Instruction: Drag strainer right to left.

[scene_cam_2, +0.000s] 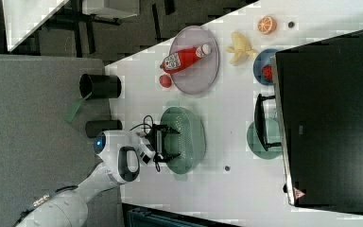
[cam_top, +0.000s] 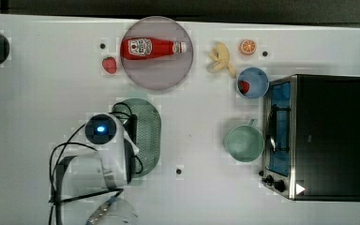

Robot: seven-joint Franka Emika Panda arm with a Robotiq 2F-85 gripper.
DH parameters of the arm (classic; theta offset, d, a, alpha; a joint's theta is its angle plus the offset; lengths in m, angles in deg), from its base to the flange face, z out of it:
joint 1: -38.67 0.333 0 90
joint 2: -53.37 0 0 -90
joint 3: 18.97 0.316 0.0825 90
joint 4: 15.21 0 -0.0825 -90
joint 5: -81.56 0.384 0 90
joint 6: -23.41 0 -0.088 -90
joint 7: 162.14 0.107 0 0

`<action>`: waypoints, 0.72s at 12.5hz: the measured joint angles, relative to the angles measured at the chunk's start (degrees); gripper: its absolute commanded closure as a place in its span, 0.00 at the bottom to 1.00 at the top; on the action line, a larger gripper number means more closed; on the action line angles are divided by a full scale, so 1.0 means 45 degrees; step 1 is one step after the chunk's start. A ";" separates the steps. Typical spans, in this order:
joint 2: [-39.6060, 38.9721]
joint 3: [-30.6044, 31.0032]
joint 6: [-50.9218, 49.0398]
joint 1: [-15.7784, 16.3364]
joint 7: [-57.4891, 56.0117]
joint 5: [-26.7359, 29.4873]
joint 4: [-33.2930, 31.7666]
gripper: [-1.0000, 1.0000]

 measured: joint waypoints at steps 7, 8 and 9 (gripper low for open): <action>-0.1287 0.0239 -0.0112 0.1682 0.1567 -0.0040 0.2139 0.00; -0.1573 0.0242 -0.0211 0.1850 0.1579 0.0033 0.2412 0.00; -0.1790 0.0249 -0.0137 0.1974 0.1604 -0.0037 0.2636 0.00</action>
